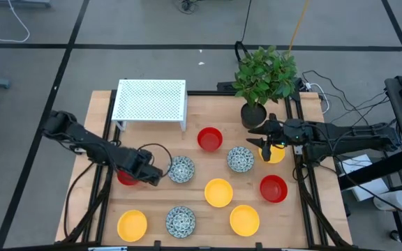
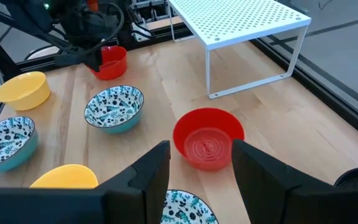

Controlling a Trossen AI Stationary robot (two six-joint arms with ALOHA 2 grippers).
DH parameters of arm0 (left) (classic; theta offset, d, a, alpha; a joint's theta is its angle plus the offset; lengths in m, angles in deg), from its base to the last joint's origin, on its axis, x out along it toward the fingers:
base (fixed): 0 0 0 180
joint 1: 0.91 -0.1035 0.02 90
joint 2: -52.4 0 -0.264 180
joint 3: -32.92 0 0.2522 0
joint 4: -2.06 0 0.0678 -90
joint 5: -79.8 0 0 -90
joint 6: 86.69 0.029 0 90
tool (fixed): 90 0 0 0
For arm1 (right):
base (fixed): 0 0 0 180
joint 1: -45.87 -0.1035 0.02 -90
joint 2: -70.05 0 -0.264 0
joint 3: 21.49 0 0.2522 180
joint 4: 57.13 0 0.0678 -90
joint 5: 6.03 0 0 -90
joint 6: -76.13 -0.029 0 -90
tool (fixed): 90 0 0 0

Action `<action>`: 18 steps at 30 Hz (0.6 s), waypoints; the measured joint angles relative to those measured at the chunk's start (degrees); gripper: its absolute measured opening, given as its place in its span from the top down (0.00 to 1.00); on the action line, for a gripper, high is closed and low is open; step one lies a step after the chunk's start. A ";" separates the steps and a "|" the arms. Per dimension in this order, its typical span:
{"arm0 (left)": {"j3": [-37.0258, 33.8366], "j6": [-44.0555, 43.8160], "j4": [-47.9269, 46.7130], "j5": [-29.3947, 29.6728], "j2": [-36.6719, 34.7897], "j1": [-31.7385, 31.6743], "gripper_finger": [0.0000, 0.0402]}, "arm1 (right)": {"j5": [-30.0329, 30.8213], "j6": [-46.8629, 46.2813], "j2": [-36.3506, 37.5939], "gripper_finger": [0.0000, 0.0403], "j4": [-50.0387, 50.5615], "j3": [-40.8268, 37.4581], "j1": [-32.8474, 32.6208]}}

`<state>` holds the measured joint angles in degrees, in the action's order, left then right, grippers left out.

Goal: Pick & Place Mini bowls
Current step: Put the red bowl on the shelf

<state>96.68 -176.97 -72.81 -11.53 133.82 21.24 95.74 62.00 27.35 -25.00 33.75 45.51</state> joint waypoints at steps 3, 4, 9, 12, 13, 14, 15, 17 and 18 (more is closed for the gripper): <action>0.02 0.00 0.04 -0.04 1.26 -0.04 0.72 | 0.02 0.05 -0.02 0.60 0.56 -0.02 0.00; -0.02 0.00 0.07 -0.04 1.78 -0.04 0.72 | 0.02 0.07 -0.02 0.60 0.59 -0.02 0.00; -0.02 0.02 0.16 -0.09 3.93 -0.04 0.72 | 0.04 0.31 -0.02 0.60 0.85 -0.02 0.00; -0.02 0.02 0.14 -0.15 5.21 -0.04 0.72 | 0.04 0.31 0.00 0.60 0.86 -0.02 0.00; -0.02 0.02 0.18 -0.15 5.52 -0.04 0.72 | 0.07 0.32 -0.01 0.60 0.86 -0.02 0.00; -0.02 0.02 0.16 -0.13 5.78 -0.04 0.72 | 0.09 0.39 0.00 0.60 0.85 -0.02 0.00; -0.02 0.04 0.16 -0.12 6.13 -0.04 0.72 | 0.09 0.55 0.00 0.60 0.85 -0.02 0.00; -0.02 0.09 0.16 -0.12 6.47 -0.04 0.73 | 0.09 1.27 0.00 0.60 0.83 -0.02 0.00; -0.02 0.10 0.14 -0.12 6.48 -0.04 0.74 | 0.11 1.44 0.00 0.60 0.83 -0.02 0.00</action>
<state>96.66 -176.87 -72.67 -11.65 140.30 21.20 95.85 63.44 27.35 -24.17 33.73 45.51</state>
